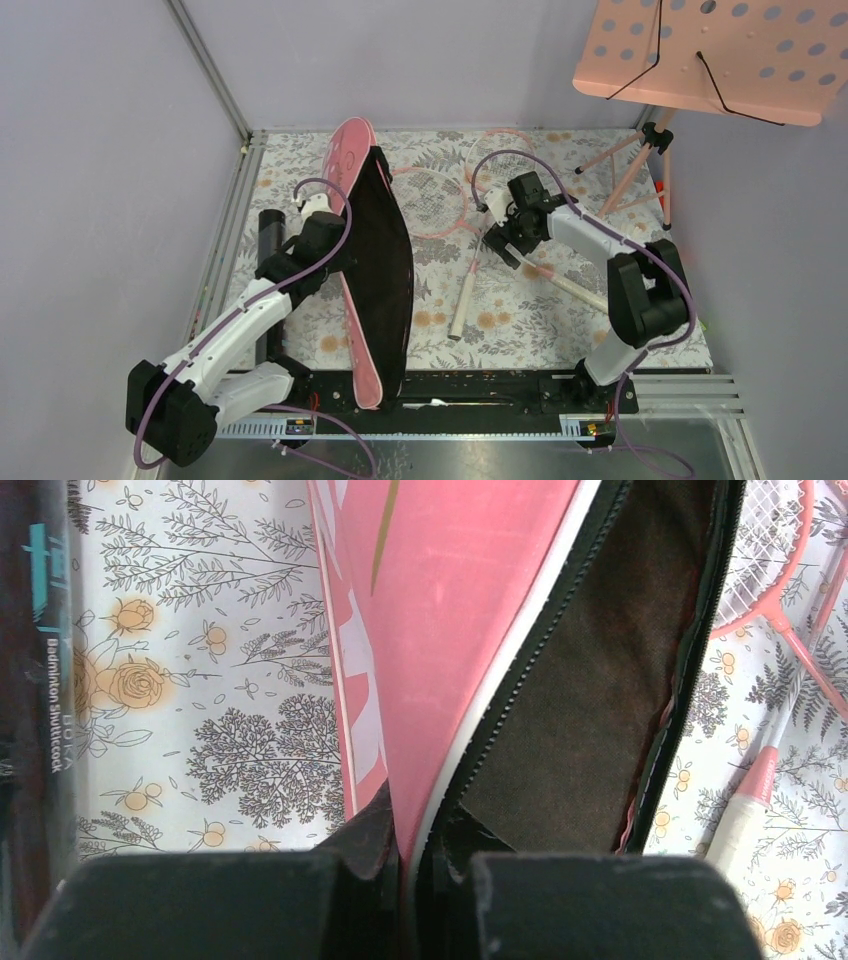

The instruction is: Pack up the badminton gear

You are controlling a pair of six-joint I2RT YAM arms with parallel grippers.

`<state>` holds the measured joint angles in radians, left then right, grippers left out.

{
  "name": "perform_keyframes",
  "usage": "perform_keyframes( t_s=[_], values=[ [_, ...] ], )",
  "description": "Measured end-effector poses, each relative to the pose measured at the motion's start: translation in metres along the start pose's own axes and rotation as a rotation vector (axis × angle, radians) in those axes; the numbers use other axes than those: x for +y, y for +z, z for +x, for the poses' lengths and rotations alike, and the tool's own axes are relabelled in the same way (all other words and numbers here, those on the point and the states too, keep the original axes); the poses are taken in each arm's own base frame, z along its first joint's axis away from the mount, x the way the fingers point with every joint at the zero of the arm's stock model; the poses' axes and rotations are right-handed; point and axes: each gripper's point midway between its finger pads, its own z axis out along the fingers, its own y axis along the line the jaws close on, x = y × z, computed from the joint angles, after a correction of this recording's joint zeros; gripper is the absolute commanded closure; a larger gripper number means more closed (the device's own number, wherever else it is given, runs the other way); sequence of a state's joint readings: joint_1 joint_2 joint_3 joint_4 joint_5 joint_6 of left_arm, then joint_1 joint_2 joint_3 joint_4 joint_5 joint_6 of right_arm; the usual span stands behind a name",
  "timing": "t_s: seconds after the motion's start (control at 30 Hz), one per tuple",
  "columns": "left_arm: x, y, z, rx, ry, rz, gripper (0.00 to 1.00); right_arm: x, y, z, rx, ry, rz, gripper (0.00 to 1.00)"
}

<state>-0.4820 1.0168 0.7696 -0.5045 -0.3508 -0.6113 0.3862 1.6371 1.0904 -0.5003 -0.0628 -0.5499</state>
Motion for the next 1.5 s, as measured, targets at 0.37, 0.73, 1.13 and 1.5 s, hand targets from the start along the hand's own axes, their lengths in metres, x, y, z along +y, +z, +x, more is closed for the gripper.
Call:
perform_keyframes(
  t_s=[0.37, 0.73, 1.13, 1.5],
  values=[
    [-0.001, 0.0, 0.0, 0.006, -0.006, 0.013, 1.0, -0.011, 0.032, 0.015, 0.174, -0.043, -0.08, 0.27],
    [0.008, -0.007, -0.005, -0.018, -0.019, -0.012, 1.0, -0.002, 0.035, 0.011, 0.234, -0.037, -0.173, 0.3],
    [0.014, -0.01, -0.011, -0.044, -0.029, -0.032, 1.0, 0.02, 0.045, -0.023, 0.24, 0.077, -0.183, 0.3],
    [0.019, -0.019, -0.017, -0.08, -0.05, -0.033, 1.0, 0.029, 0.058, -0.033, 0.225, 0.29, -0.135, 0.34]
  ],
)
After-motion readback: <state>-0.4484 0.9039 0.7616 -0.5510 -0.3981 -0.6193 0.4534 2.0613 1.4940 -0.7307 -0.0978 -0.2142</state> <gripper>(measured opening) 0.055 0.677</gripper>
